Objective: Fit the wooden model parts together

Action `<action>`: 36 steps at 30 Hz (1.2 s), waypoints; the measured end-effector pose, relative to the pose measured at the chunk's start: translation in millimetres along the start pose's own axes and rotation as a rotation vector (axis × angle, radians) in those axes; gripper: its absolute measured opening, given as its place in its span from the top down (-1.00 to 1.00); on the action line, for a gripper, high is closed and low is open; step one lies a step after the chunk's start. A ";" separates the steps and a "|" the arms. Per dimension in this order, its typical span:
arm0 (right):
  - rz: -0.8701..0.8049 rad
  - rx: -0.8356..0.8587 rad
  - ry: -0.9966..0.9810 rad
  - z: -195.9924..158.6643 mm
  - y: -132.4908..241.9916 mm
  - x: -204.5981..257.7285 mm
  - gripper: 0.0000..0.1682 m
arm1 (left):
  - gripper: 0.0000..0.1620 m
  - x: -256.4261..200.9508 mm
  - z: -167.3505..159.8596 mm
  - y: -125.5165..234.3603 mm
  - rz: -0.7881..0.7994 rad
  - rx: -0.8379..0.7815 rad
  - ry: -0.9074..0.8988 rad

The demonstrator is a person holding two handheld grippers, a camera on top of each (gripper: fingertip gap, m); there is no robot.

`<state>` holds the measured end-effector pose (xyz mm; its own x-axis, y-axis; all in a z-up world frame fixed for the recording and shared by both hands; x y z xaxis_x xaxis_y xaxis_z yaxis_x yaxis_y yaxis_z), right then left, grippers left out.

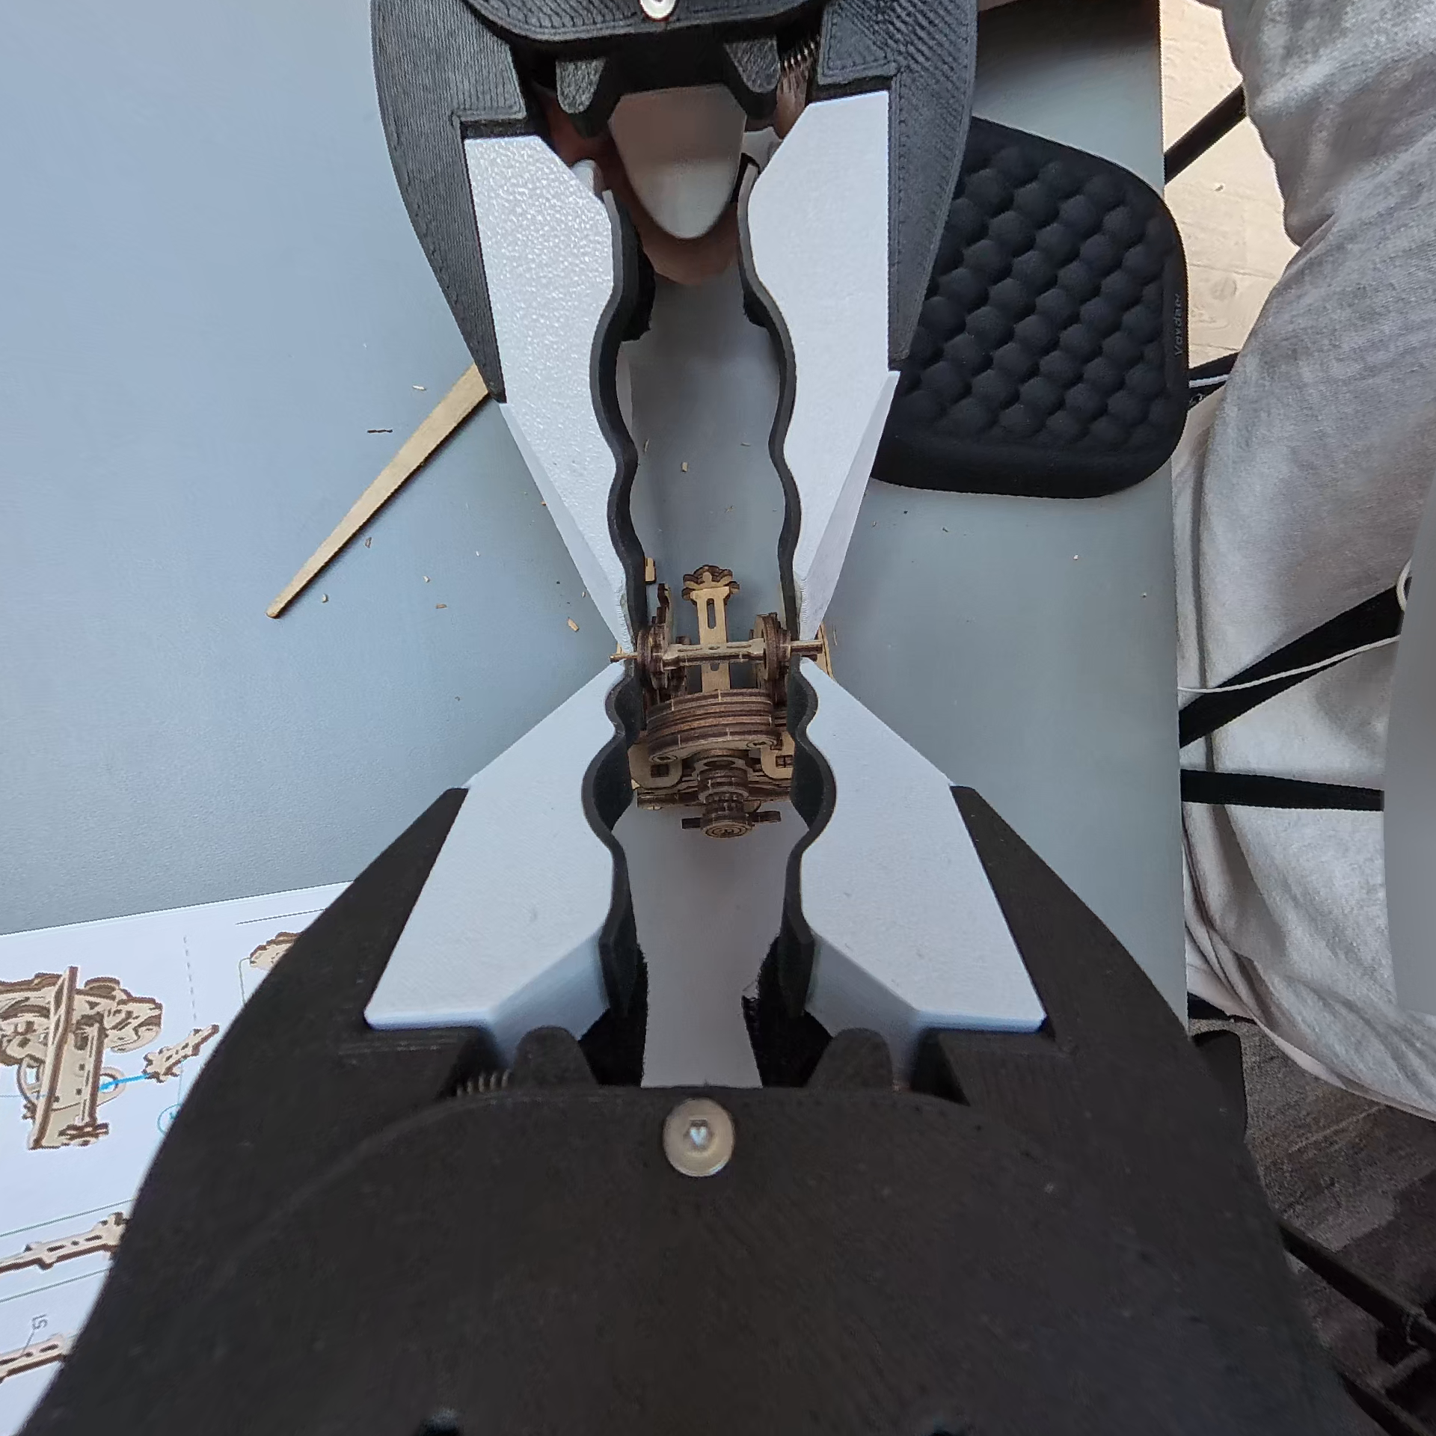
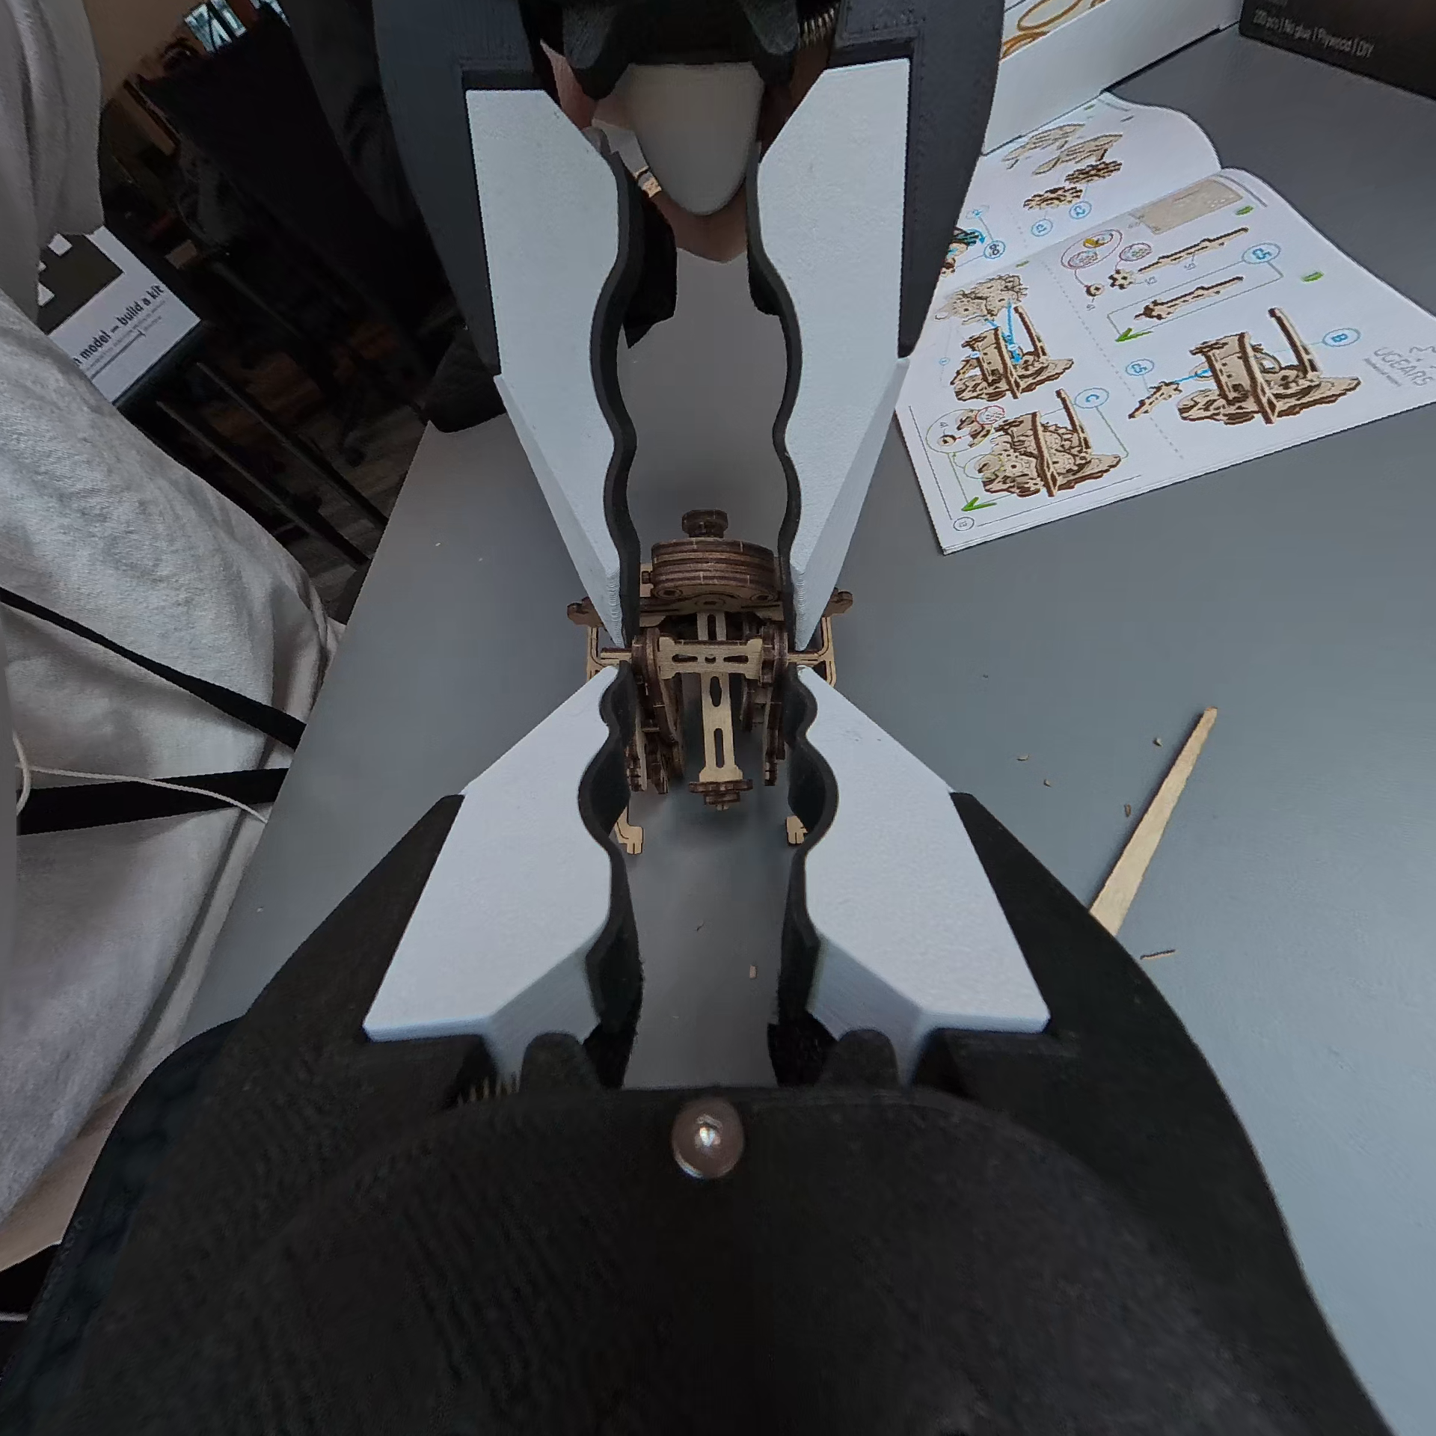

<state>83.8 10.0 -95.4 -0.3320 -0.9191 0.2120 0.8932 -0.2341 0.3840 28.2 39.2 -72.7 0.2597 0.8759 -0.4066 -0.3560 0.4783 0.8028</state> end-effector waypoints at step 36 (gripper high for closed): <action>-0.059 0.060 0.097 0.2 -4.4 8.0 0.61 | 0.57 -8.3 -1.2 -2.5 0.078 0.054 -0.153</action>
<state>77.2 3.8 -95.1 -0.3499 -0.9314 0.1008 0.8522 -0.2718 0.4471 25.9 30.7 -71.9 0.3685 0.8883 -0.2742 -0.3326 0.4014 0.8534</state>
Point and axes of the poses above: each gripper's, where its closed fingertips meet, y back along the fingers, z out of its top, x = y × z across the jaws, the point moved 5 cm from there along y, back along the fingers, and after that the axes turned 11 degrees about y, right-handed, at the moved point
